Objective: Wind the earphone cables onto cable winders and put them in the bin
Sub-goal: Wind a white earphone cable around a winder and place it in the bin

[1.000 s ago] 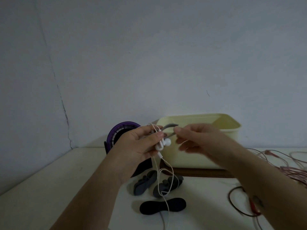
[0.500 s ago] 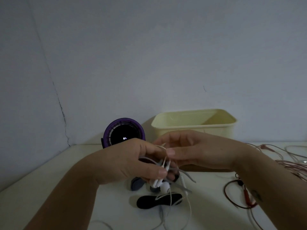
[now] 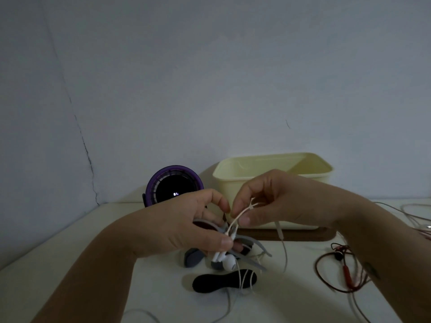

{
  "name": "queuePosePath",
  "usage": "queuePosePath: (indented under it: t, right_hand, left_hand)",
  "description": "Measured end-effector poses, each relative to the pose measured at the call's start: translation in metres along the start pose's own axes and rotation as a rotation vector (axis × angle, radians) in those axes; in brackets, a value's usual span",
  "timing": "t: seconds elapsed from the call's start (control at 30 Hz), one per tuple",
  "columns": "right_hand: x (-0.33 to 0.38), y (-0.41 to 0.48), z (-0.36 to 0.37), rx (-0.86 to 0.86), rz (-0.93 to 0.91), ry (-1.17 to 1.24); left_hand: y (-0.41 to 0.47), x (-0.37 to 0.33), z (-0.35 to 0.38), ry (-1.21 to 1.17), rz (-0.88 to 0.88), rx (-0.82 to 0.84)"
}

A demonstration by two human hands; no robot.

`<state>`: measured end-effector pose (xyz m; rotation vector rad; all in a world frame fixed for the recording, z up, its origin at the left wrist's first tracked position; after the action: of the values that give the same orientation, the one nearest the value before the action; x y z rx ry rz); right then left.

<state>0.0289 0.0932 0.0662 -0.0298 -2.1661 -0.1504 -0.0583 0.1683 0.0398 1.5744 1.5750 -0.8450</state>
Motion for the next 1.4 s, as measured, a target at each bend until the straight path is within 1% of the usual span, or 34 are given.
queuePosePath:
  t: [0.33,0.43,0.63,0.7,0.8,0.83,0.9,1.07,1.13,1.3,1.4]
  right_hand:
    - [0.004,0.0,0.006,0.0,0.009,0.012]
    - [0.002,0.001,0.012,0.033,0.022,0.069]
    - [-0.004,0.004,0.014,0.042,0.049,0.143]
    - [-0.005,0.006,0.016,0.083,0.042,0.235]
    - [-0.008,0.009,0.018,0.16,0.041,0.511]
    - [-0.009,0.01,0.018,0.164,0.041,0.564]
    - [-0.012,0.013,0.016,0.138,0.031,0.616]
    - [-0.007,0.018,0.012,-0.079,-0.035,0.608]
    - [-0.004,0.019,0.012,-0.126,-0.057,0.634]
    - [-0.003,0.021,0.018,-0.11,-0.075,0.751]
    - [-0.01,0.023,0.02,-0.099,-0.048,0.8]
  left_hand:
    - [-0.001,-0.006,0.001,-0.055,0.009,-0.006]
    - [-0.003,-0.008,0.002,-0.039,0.003,-0.005]
    - [0.0,-0.007,-0.002,0.023,-0.001,-0.069]
    - [-0.001,-0.008,-0.003,0.024,0.004,-0.087]
    - [-0.002,-0.01,-0.005,0.017,0.015,-0.098]
    - [-0.003,-0.011,-0.006,0.019,0.018,-0.108]
    - [-0.003,-0.013,-0.007,0.03,0.033,-0.127]
    - [-0.004,-0.026,-0.008,0.07,0.096,-0.166]
    - [-0.005,-0.03,-0.008,0.07,0.118,-0.184]
    - [-0.004,-0.036,-0.004,0.061,0.164,-0.18]
    - [-0.008,-0.038,-0.014,0.105,0.174,-0.252]
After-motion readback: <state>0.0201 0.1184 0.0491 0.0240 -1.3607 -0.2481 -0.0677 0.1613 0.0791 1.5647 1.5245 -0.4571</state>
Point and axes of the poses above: each hand's wrist, its own y-axis towards the middle knuckle, its own z-axis out of the palm, x = y × z, the point moved 8 cm from there along y, towards the middle knuckle, and after that the axes turned 10 degrees about z, right-handed, at the moved point
